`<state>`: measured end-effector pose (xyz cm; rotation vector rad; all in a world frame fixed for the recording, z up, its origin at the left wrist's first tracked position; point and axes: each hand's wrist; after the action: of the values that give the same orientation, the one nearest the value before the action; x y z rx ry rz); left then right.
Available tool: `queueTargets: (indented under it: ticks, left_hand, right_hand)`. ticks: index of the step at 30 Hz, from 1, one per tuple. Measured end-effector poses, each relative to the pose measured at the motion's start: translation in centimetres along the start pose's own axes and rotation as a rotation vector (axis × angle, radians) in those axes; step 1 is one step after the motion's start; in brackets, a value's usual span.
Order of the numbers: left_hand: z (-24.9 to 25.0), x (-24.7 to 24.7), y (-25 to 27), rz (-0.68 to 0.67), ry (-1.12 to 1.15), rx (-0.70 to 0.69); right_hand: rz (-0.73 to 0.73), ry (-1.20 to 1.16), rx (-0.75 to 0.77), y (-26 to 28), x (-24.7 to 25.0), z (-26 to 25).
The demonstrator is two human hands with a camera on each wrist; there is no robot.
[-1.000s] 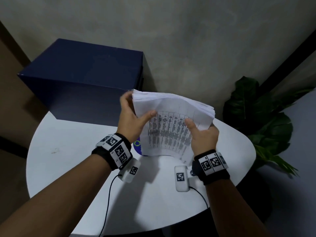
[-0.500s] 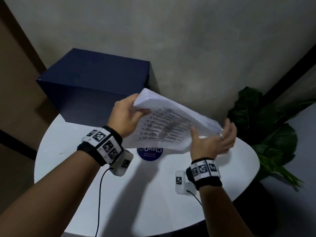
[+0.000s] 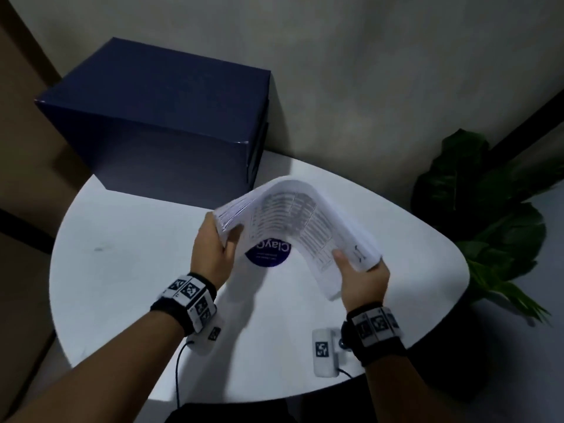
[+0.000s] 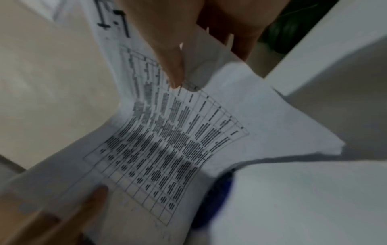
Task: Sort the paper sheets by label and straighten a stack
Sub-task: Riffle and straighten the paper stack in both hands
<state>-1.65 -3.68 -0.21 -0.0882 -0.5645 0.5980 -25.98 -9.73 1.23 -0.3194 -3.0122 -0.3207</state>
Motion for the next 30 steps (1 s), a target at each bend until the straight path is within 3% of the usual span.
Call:
queueTargets:
  ticks: [2, 8, 10, 13, 14, 18, 21, 24, 27, 30]
  left_hand:
    - [-1.8, -0.6, 1.3, -0.108, -0.001, 0.084]
    - [-1.7, 0.4, -1.4, 0.006, 0.119, 0.171]
    - [-3.3, 0.4, -2.1, -0.072, 0.083, 0.271]
    - [-8.0, -0.7, -1.1, -0.300, -0.037, 0.514]
    - [-9.9, -1.4, -0.5, -0.359, -0.064, 0.538]
    - [-13.8, -4.1, 1.5, -0.418, -0.144, 0.536]
    - [-13.3, -3.9, 1.2, -0.454, -0.051, 0.559]
    - [-10.8, -2.2, 0.2, -0.434, -0.110, 0.642]
    - [-7.2, -1.3, -0.2, -0.386, -0.122, 0.527]
    - [-4.0, 0.1, -1.4, -0.225, 0.023, 0.338]
  right_hand:
    - [-0.008, 0.060, -0.069, 0.4, 0.1, 2.3]
    - [0.065, 0.264, 0.087, -1.7, 1.2, 0.3]
    - [0.000, 0.352, 0.067, -2.8, 1.8, 1.3]
    - [-0.165, 0.681, -0.144, -3.7, 2.5, 5.6]
    - [-0.208, 0.765, -0.202, -3.7, 2.6, 6.9]
    - [-0.161, 0.752, -0.279, -3.0, 2.2, 9.2]
    - [-0.142, 0.702, -0.284, -3.7, 2.7, 9.6]
    - [-0.227, 0.681, -0.264, -3.8, 3.7, 9.3]
    - [-0.260, 0.610, -0.204, -3.2, 3.6, 7.8]
    - [-0.218, 0.480, -0.070, -3.1, 3.0, 4.1]
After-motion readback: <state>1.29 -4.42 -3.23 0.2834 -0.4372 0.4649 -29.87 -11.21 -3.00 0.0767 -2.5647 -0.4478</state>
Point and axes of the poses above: each hand's wrist, its own y-axis away from the middle knuckle, its own x-axis out of the back of the hand, z = x × y, and after that the axes turned 5 degrees about -x, right-handed
